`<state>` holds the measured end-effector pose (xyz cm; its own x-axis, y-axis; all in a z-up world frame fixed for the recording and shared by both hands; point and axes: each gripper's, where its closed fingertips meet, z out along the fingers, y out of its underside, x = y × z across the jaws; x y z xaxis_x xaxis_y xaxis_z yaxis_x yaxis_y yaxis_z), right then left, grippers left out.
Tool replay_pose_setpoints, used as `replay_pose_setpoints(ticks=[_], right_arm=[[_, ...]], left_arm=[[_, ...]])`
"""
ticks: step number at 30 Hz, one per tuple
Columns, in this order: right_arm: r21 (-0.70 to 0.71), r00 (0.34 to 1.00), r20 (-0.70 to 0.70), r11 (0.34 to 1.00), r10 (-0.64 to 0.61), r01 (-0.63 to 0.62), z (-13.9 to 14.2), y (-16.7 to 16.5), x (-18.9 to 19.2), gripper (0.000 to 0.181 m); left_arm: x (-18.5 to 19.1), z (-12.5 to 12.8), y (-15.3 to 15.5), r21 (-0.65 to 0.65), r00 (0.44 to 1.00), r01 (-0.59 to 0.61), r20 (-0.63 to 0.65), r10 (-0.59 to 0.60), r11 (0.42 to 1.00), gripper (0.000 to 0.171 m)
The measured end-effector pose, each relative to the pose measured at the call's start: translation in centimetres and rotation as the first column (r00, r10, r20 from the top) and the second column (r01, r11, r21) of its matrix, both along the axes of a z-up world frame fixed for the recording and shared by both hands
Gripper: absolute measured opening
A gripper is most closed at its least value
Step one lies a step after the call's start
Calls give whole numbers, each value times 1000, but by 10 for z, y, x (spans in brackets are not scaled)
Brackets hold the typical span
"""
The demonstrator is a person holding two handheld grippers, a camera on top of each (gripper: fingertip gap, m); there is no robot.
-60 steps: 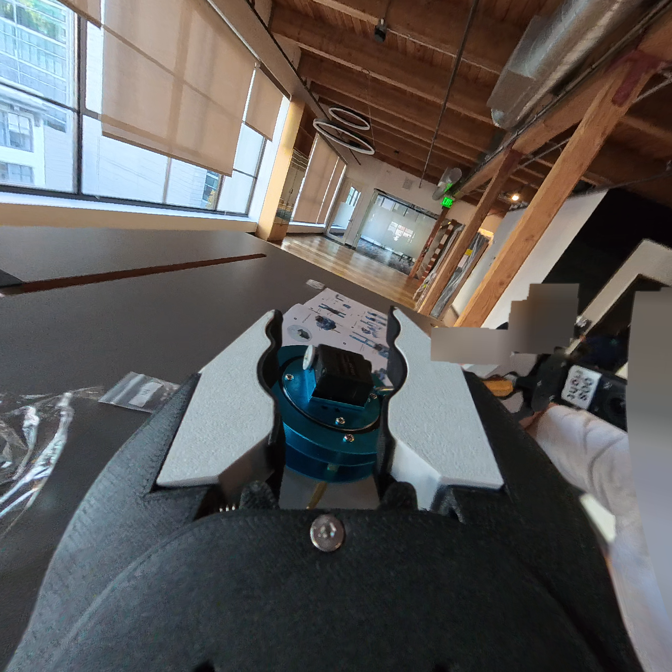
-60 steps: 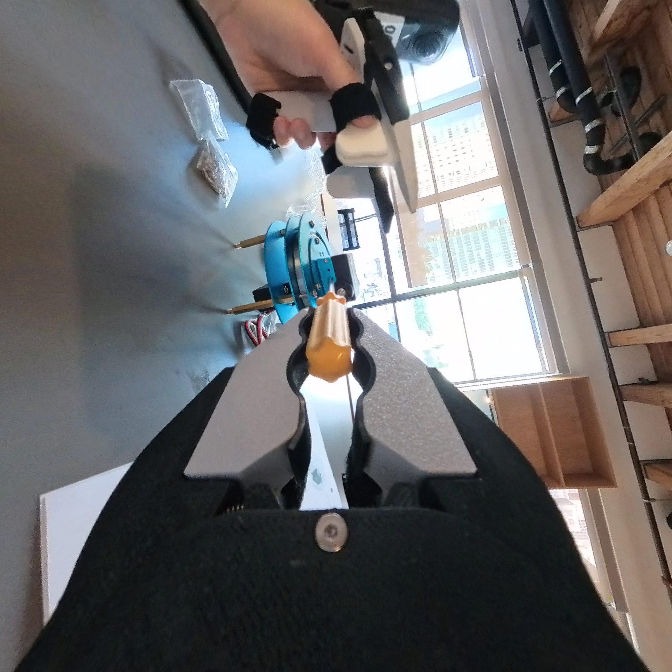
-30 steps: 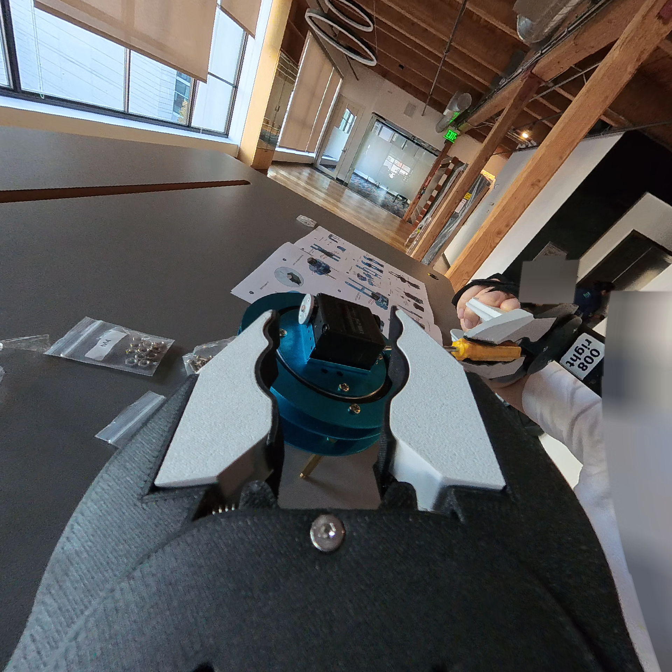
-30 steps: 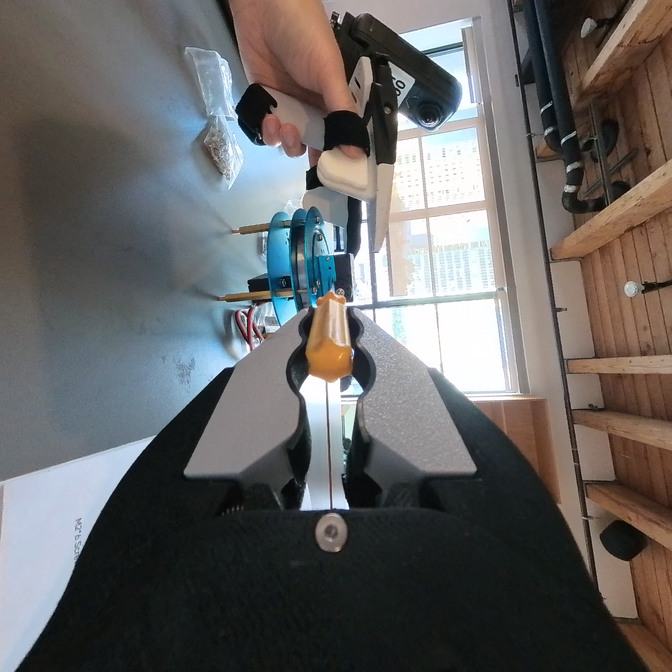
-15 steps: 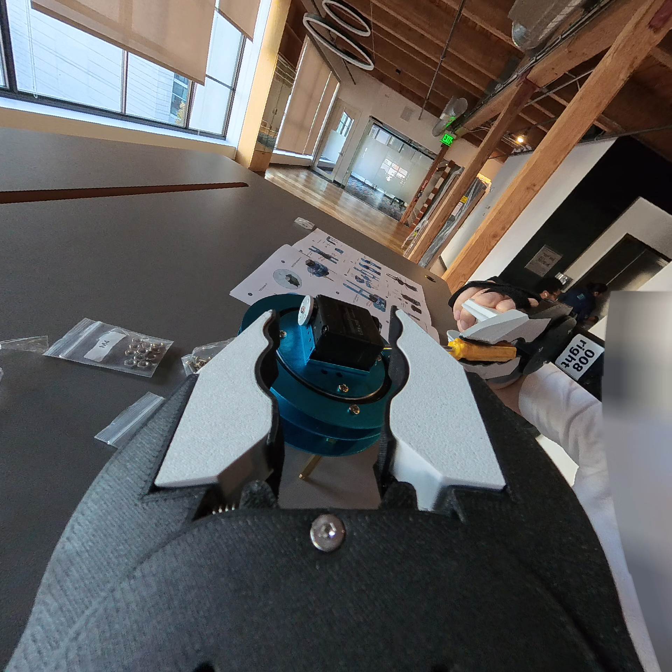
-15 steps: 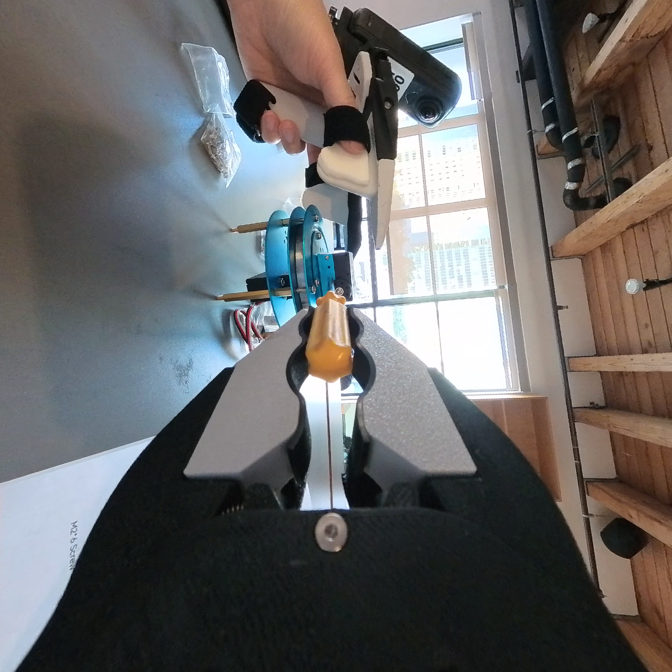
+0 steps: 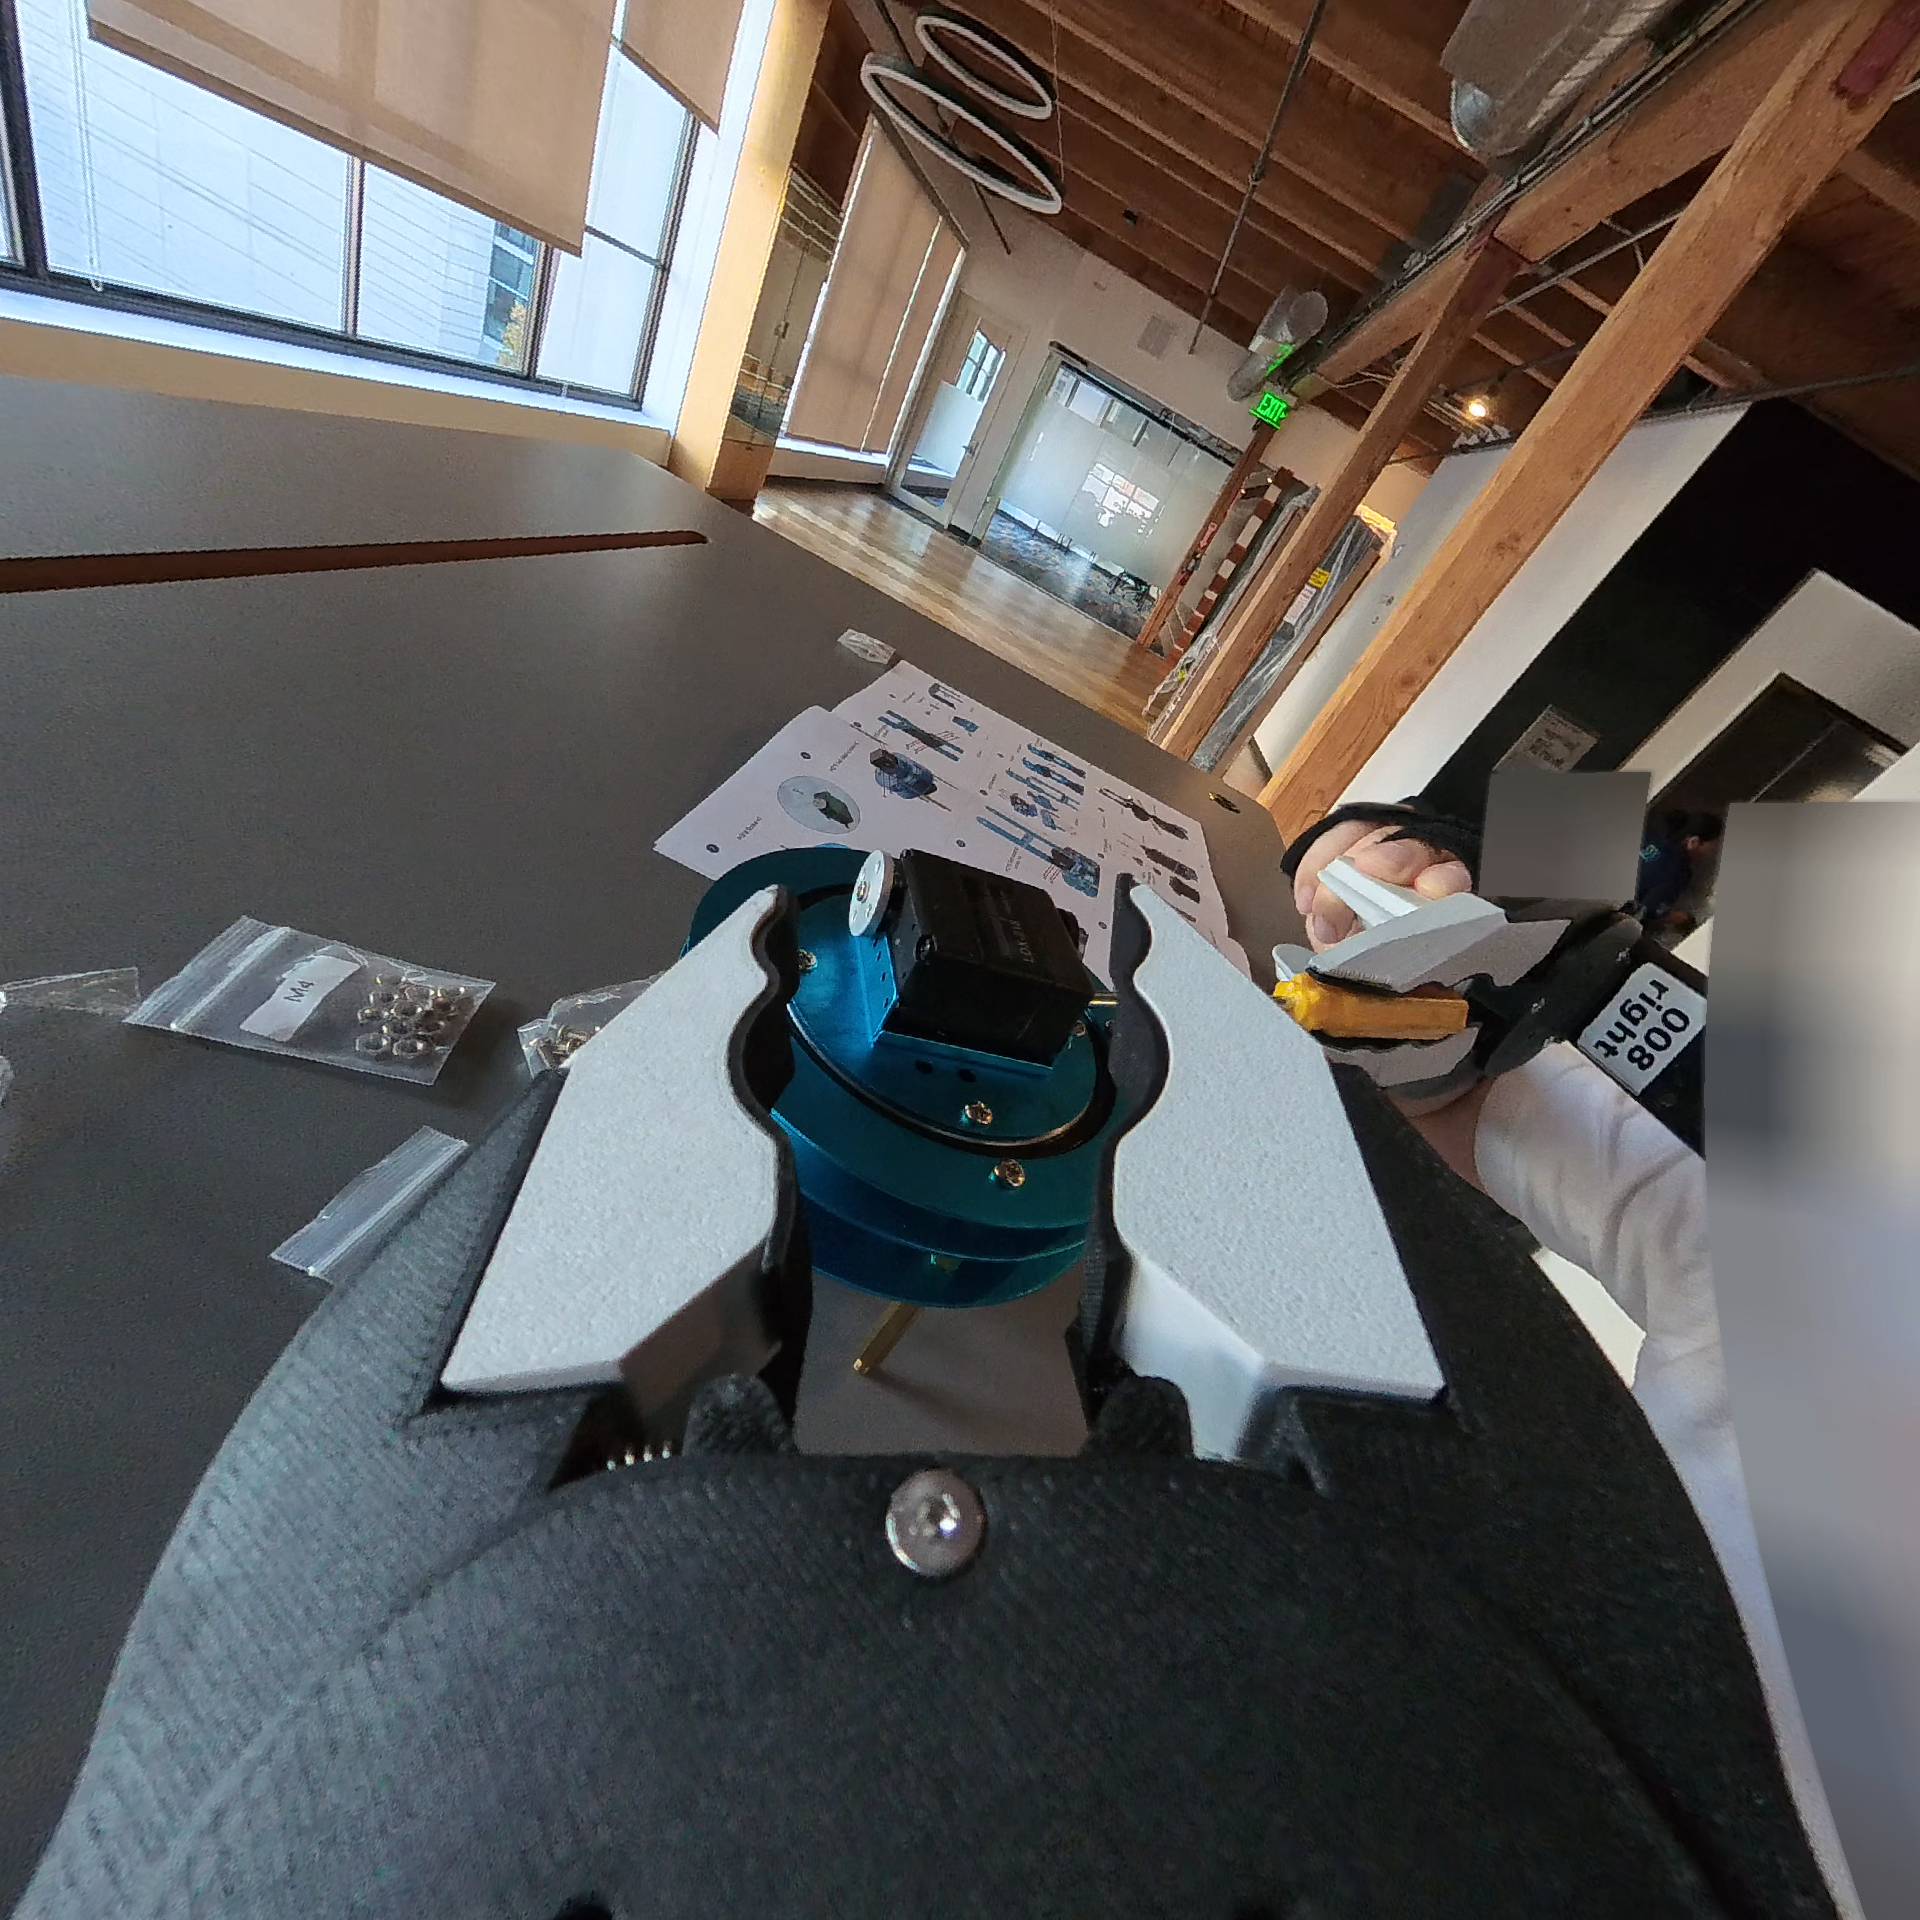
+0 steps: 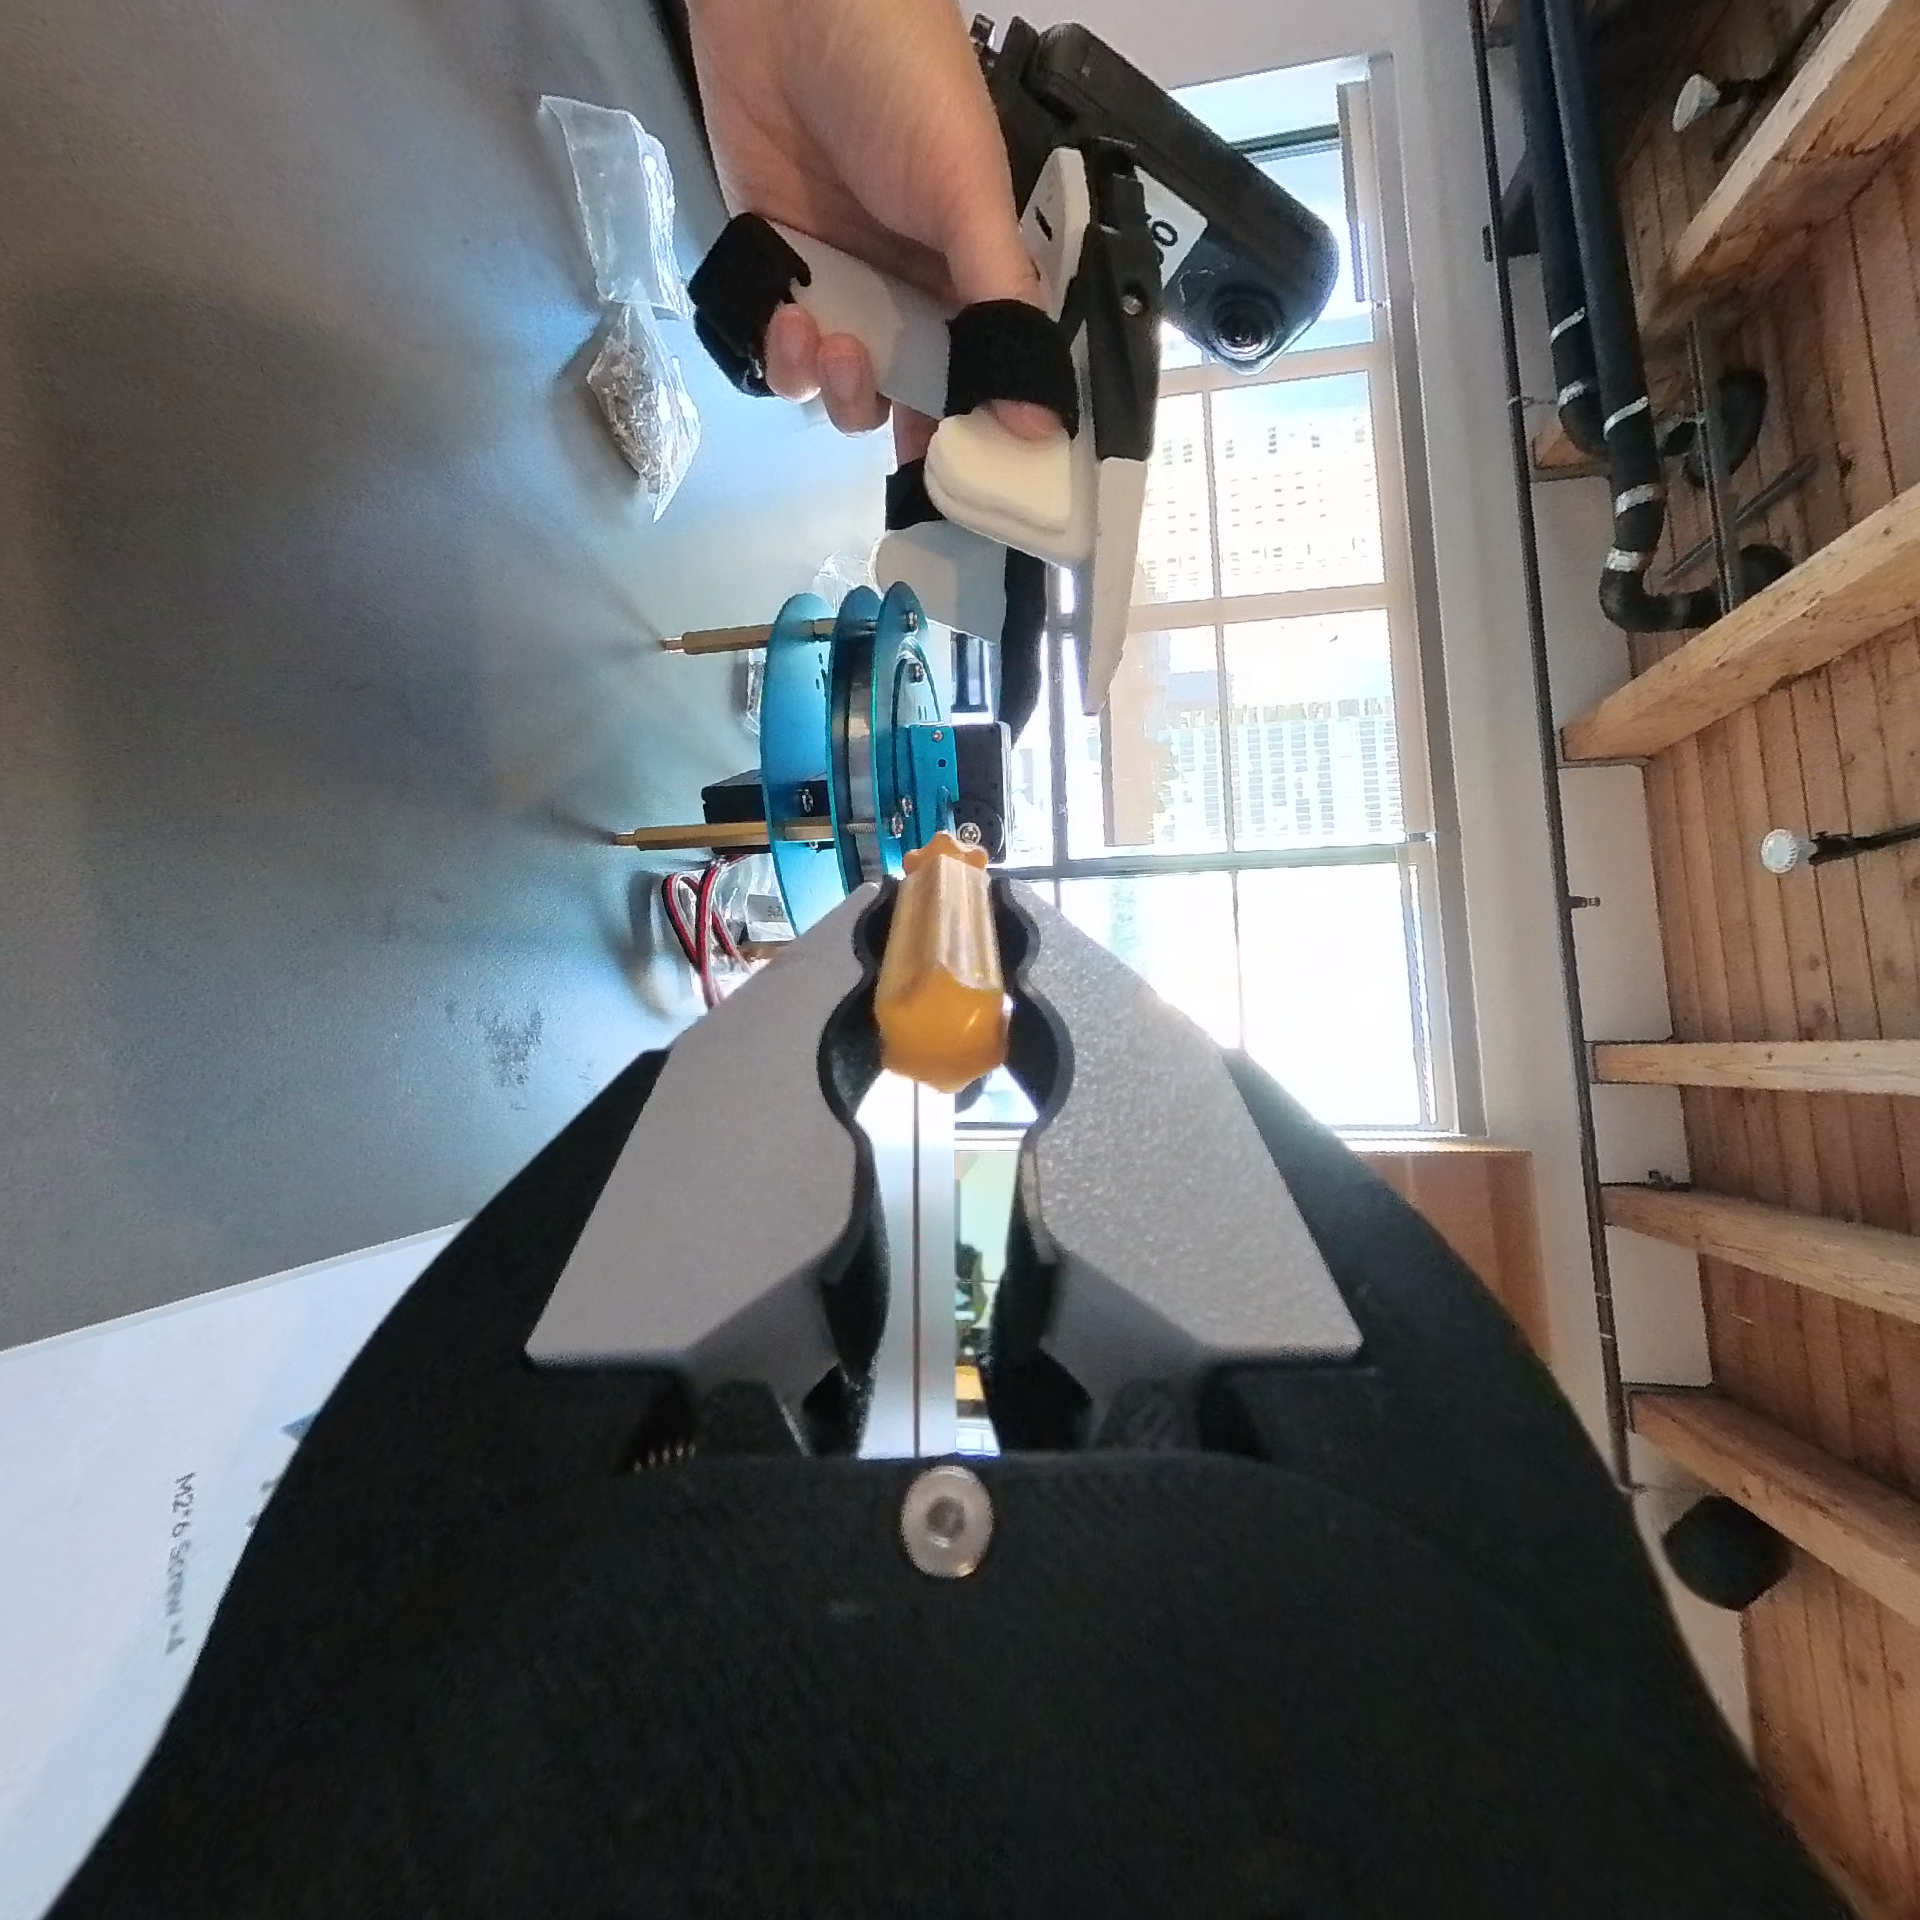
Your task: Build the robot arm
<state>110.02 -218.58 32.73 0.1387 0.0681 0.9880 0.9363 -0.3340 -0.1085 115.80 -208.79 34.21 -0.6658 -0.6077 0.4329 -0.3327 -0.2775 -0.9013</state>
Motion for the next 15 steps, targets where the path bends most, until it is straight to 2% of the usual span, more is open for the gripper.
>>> replay_pose_setpoints(ticks=[7,15], right_arm=[[-16,999,46,1000,4,-3,-1,3,-2,15],[-18,1000,6,1000,12,-11,1,5,-3,16]], left_arm=[[-1,1,0,1,1000,2,9,-2,1000,57],[-1,-5,-6,0,999,40,-17,-40,999,53]])
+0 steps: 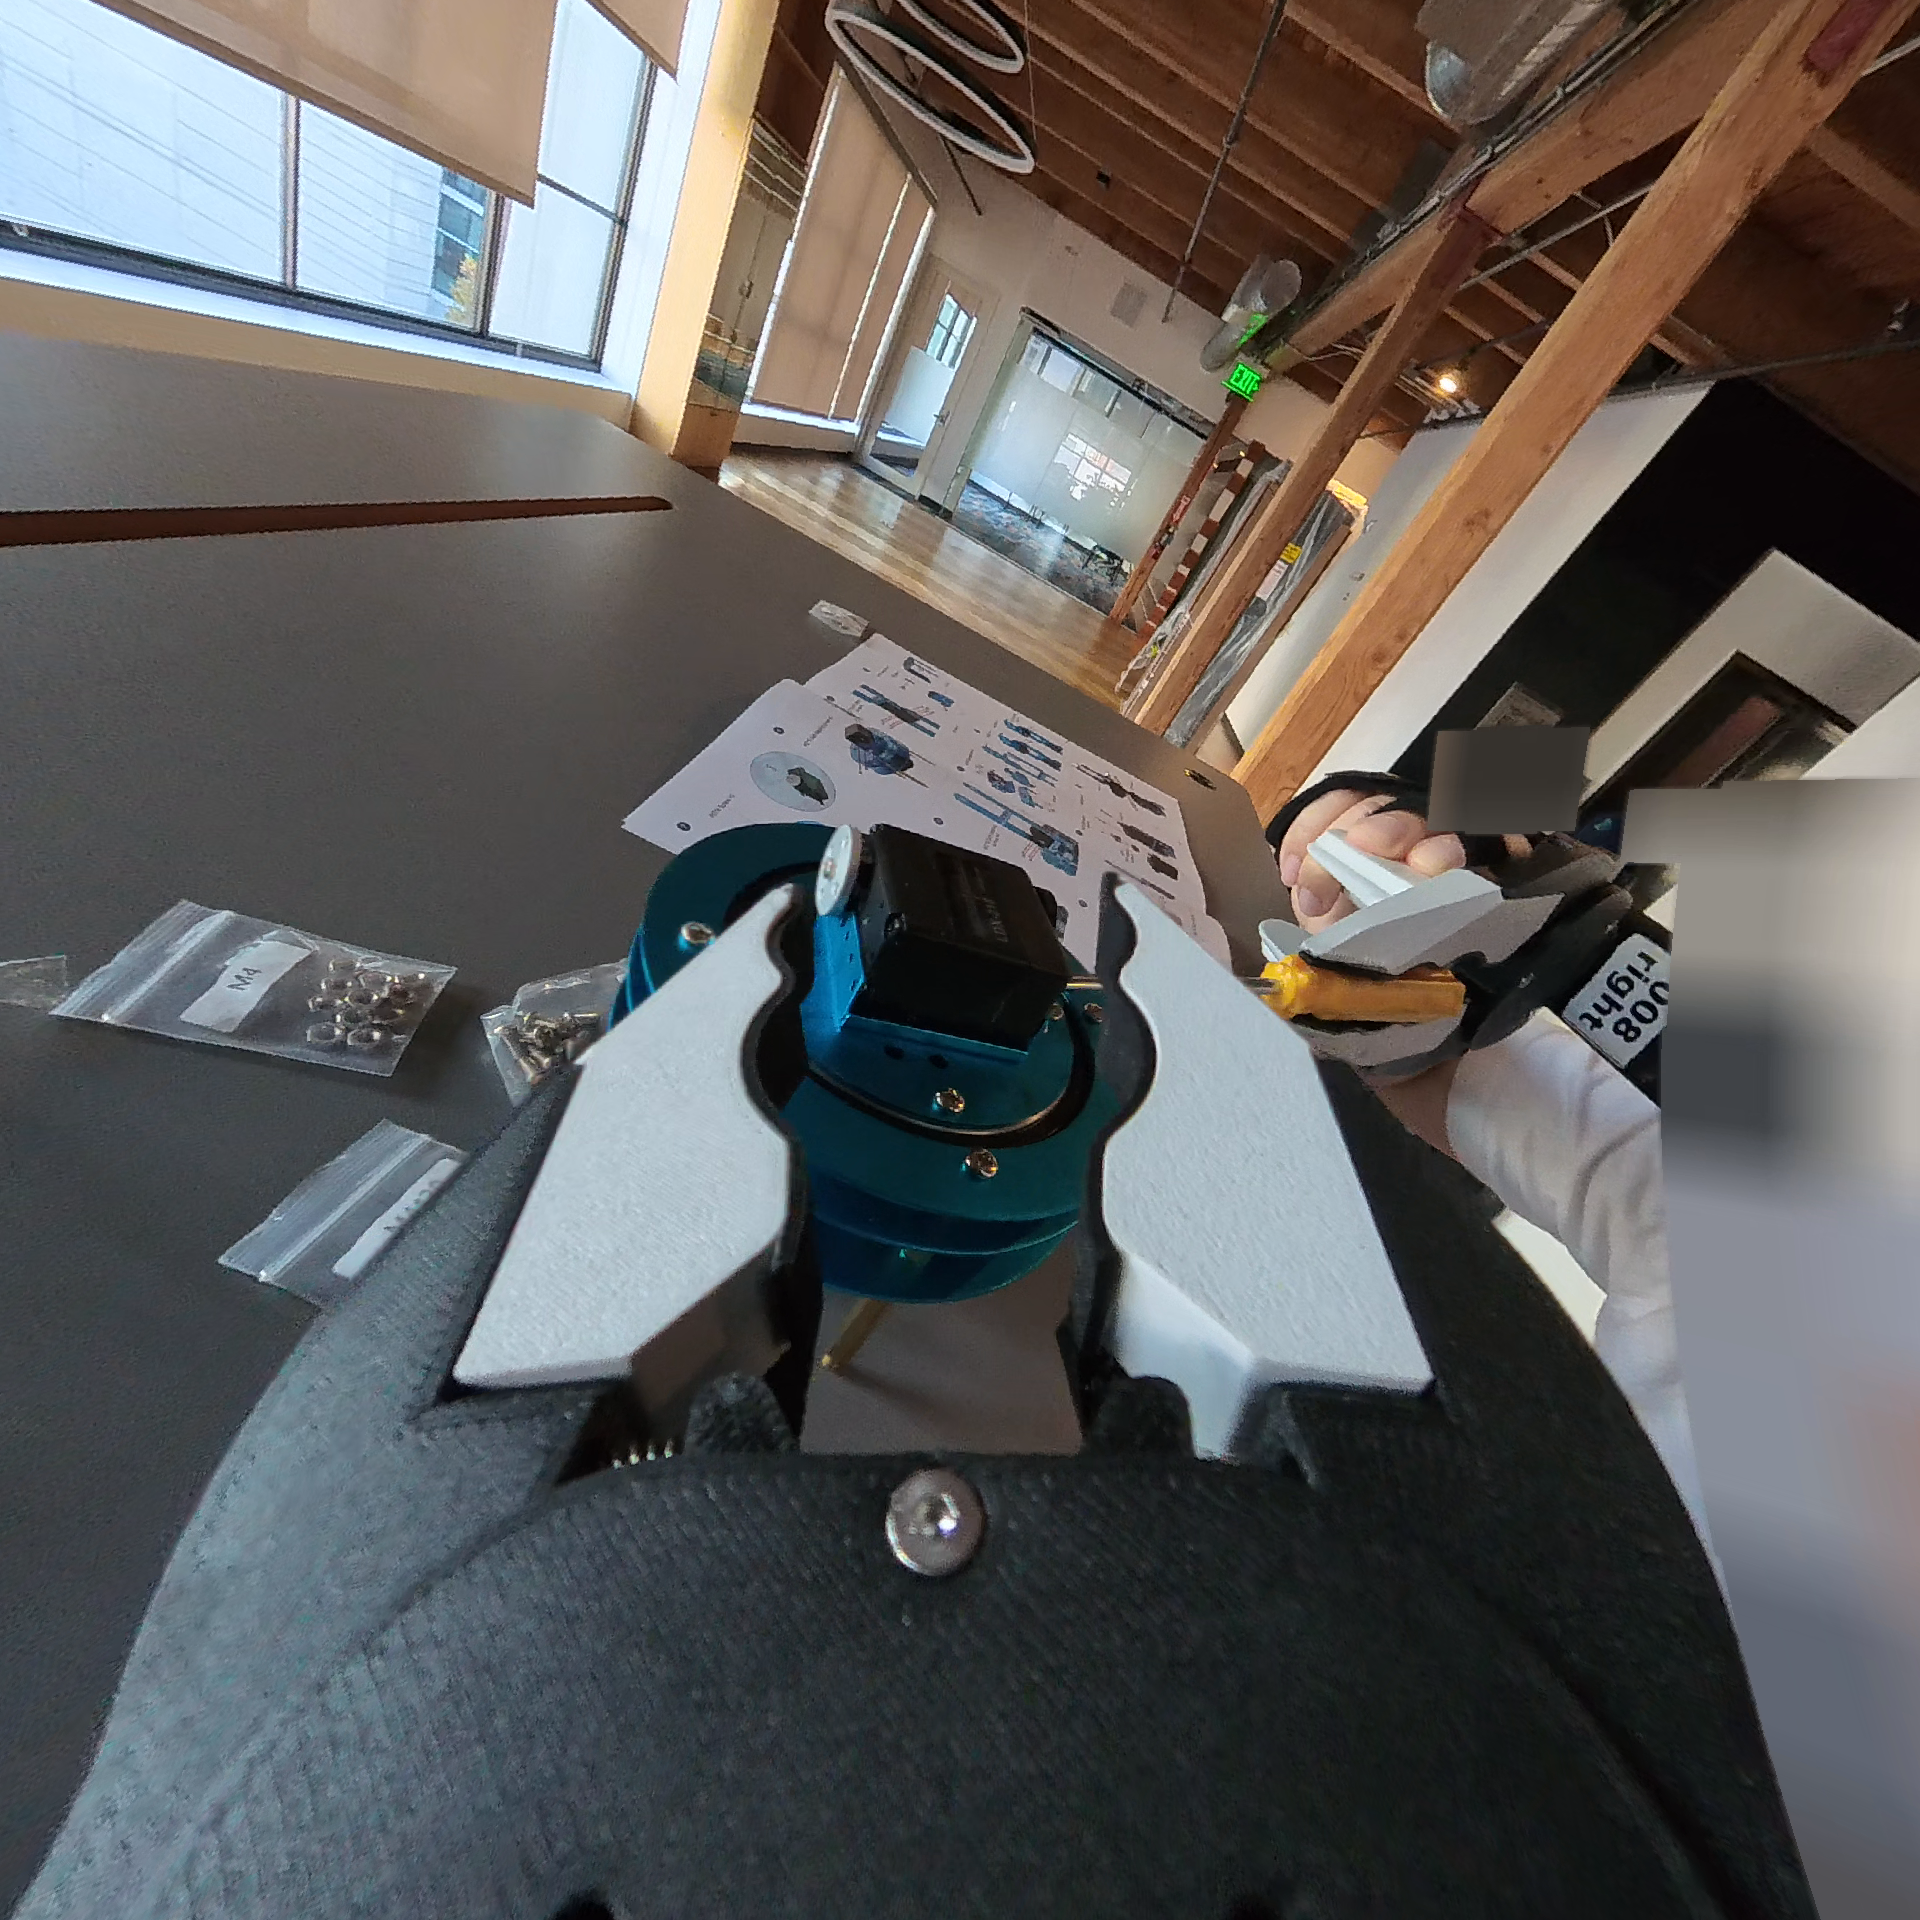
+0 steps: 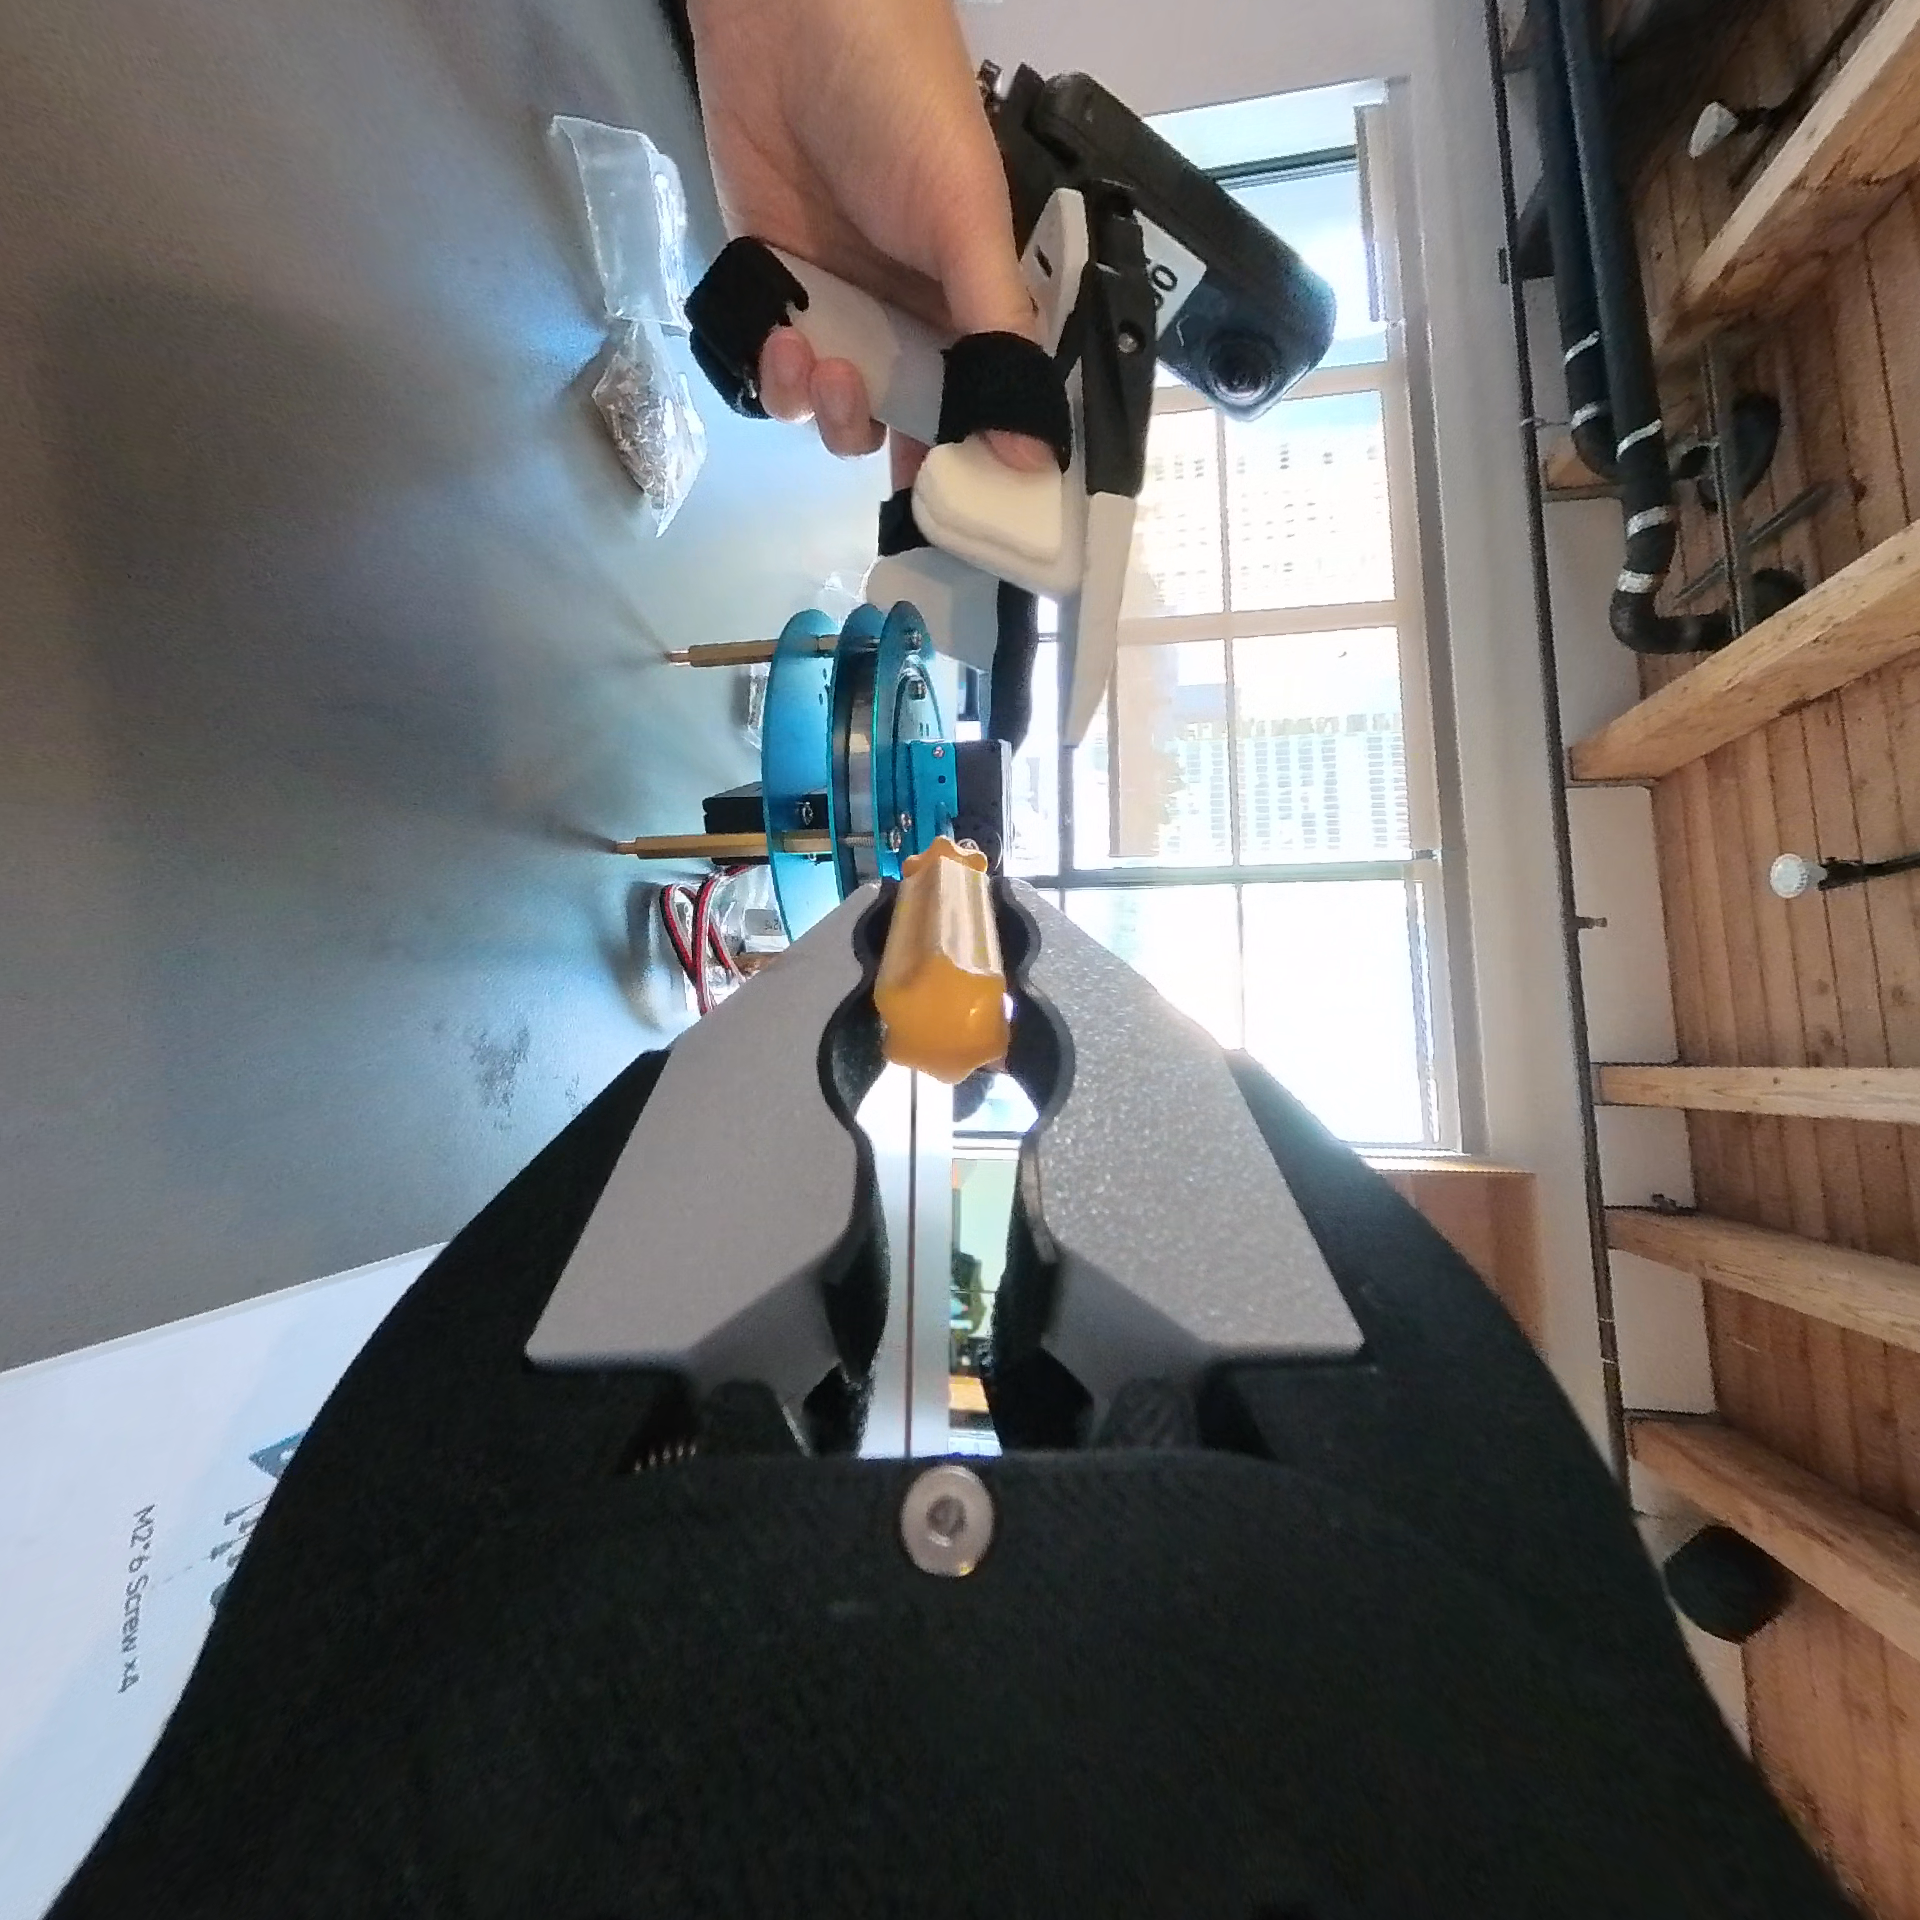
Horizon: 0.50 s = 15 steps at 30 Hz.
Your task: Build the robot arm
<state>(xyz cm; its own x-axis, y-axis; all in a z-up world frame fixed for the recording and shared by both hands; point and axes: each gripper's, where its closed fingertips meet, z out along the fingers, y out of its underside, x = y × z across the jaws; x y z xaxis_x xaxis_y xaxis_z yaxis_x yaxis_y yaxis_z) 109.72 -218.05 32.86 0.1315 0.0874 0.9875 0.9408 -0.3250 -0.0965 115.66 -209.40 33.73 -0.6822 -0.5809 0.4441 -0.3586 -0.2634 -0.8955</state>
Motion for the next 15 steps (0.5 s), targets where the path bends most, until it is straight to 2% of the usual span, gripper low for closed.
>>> replay_pose_setpoints(ticks=[3,15], right_arm=[[8,1000,-12,1000,-6,6,0,0,0,16],[144,975,-213,985,-61,93,0,3,-4,15]], left_arm=[[-1,-1,-1,4,1000,8,-1,-8,1000,50],[0,-1,-1,2,1000,4,-5,-4,1000,51]])
